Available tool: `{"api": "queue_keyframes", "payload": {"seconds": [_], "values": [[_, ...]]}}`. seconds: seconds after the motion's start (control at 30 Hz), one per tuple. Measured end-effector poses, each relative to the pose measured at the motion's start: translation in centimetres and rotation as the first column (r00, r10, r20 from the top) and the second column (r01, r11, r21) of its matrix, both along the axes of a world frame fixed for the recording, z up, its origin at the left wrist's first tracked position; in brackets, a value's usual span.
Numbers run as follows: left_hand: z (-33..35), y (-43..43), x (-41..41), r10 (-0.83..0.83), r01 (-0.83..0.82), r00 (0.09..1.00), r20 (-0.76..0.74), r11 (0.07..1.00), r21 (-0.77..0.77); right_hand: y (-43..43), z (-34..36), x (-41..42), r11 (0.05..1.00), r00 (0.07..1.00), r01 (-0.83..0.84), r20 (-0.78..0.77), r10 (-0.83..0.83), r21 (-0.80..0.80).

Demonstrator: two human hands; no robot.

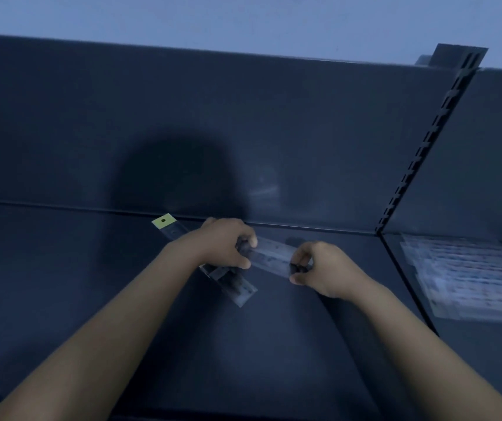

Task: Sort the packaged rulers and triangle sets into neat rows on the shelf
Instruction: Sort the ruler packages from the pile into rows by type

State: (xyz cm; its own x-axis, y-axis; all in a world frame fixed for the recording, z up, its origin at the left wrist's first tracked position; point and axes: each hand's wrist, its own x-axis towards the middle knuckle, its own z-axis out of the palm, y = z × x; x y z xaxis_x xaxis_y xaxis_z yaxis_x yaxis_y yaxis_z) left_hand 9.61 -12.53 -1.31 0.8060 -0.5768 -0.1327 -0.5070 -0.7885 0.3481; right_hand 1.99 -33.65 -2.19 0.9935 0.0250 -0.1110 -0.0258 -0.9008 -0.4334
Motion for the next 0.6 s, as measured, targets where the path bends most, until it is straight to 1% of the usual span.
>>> {"api": "queue_keyframes", "payload": {"seconds": [0.07,0.23,0.33,0.47,0.53,0.6], "values": [[0.4,-0.2,0.1,0.002,-0.002,1.000,-0.013,0.999,0.035,0.2,0.3,0.3,1.000,1.000,-0.003,-0.025,0.002,-0.019],[1.4,-0.7,0.3,0.048,-0.034,0.991,-0.126,0.993,0.114,0.5,0.7,0.7,0.999,0.995,-0.007,-0.095,0.003,-0.036],[1.7,-1.1,0.5,0.070,-0.043,0.982,-0.175,0.987,0.154,0.6,1.2,0.8,1.000,0.990,-0.007,-0.138,0.006,-0.012],[2.1,-1.6,0.9,0.074,-0.041,0.967,-0.245,0.990,0.138,0.8,1.6,0.7,0.999,0.986,-0.043,-0.162,0.041,-0.007],[2.3,-1.5,1.0,0.088,-0.057,0.963,-0.256,0.990,0.127,1.0,1.5,0.6,0.995,0.987,-0.086,-0.138,0.077,-0.059],[2.5,-1.4,1.1,0.095,-0.056,0.961,-0.258,0.987,0.153,1.2,1.5,0.4,0.987,0.984,-0.123,-0.142,0.108,-0.102]]}}
